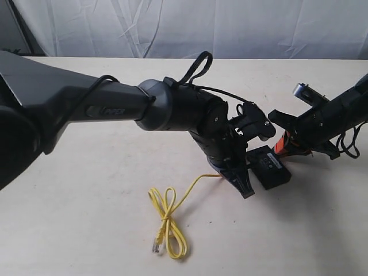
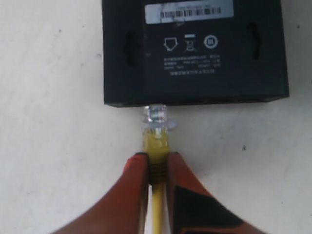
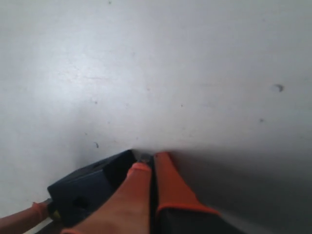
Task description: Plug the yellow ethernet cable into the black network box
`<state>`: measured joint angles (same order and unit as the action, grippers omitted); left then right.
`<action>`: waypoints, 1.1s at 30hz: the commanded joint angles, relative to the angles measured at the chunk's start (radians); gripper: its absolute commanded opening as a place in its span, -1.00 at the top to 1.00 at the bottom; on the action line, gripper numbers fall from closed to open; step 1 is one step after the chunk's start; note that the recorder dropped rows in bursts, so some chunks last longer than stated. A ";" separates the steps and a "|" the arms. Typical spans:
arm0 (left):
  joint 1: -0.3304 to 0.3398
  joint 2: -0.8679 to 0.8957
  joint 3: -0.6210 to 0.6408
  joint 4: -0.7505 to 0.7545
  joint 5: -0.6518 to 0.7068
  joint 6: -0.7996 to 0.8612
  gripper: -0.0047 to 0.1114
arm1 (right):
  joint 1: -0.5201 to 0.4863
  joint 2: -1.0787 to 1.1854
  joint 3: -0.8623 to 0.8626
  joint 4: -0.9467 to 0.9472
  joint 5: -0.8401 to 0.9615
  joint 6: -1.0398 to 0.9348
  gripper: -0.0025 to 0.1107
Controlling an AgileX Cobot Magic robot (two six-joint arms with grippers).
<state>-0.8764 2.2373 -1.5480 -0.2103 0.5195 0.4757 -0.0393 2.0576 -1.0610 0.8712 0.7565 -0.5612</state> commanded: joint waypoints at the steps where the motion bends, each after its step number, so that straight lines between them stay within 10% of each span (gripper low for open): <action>1: -0.005 0.017 -0.002 0.000 -0.005 -0.006 0.92 | 0.000 0.012 -0.003 0.008 0.009 -0.023 0.97; 33: -0.030 -0.005 -0.002 0.046 0.092 -0.074 0.92 | 0.000 0.011 -0.003 -0.002 -0.022 -0.067 0.97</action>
<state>-0.8975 2.2387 -1.5548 -0.1610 0.5476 0.4221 -0.0412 2.0627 -1.0626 0.8919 0.7611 -0.6173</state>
